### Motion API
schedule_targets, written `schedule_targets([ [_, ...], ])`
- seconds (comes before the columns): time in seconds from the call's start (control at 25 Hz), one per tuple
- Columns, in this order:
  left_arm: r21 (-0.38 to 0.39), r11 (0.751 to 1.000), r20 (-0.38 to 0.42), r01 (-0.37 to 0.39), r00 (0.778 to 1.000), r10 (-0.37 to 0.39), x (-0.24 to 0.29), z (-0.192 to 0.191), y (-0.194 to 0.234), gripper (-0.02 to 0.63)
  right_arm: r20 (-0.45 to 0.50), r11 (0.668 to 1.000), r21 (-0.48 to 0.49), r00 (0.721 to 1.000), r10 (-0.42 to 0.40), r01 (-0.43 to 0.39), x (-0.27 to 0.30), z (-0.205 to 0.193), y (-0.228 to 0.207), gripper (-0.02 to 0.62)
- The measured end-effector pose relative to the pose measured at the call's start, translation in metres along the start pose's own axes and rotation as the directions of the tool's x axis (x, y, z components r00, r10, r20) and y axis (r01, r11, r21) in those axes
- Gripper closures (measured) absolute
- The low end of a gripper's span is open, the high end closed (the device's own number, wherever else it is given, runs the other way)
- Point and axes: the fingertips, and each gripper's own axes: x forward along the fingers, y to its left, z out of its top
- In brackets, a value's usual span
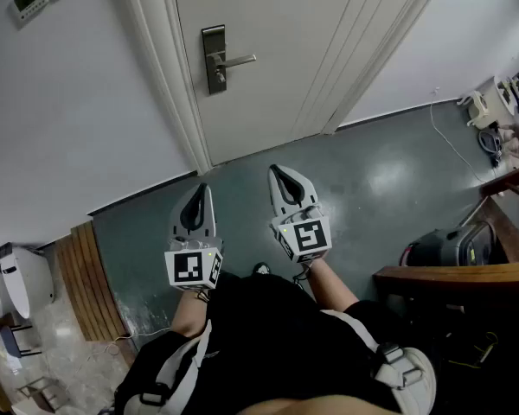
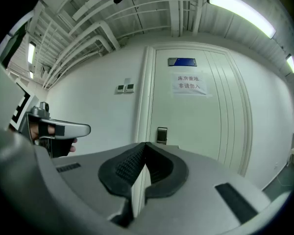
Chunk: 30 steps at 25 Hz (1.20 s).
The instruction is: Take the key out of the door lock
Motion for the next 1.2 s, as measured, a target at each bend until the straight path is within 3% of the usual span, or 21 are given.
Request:
schedule_targets([
  [0.24,-0.009,1.0,-0.015,-0.005,1.0,0.005,-0.003,-0.012,0.0,0.583,-0.015,1.0,0.009,1.0,0.01,-0.01,-0.001,-0.004,0.003,0.588],
  [0.48,-0.009,1.0,-0.034,-0.013,0.999,0.012,-0.005,-0.019,-0.005,0.583,0.038,0.99,0.115,0.996,0.082,-0.086,-0.007,-0.007,0.01,0.584],
  [0.6,-0.01,1.0,-0.04,-0.026,0.999,0.026,-0.007,-0.024,-0.01,0.583,0.037,0.97,0.201,0.99,0.134,-0.139,-0.011,-0.017,0.012,0.501],
  [0.68,-0.011,0.999,-0.047,-0.035,0.998,0.035,-0.009,-0.028,-0.016,0.583,0.04,0.958,0.238,0.987,0.153,-0.158,-0.016,-0.021,0.011,0.488],
  [0.92,-0.027,0.997,-0.064,-0.069,0.996,0.067,-0.017,-0.038,-0.027,0.583,0.035,0.946,0.262,0.981,0.191,-0.193,-0.032,-0.032,0.009,0.398],
  [1.2,-0.012,0.995,-0.119,-0.099,0.988,0.097,-0.021,-0.056,-0.022,0.583,0.008,0.924,0.342,0.983,0.182,-0.174,-0.03,-0.052,-0.004,0.367],
])
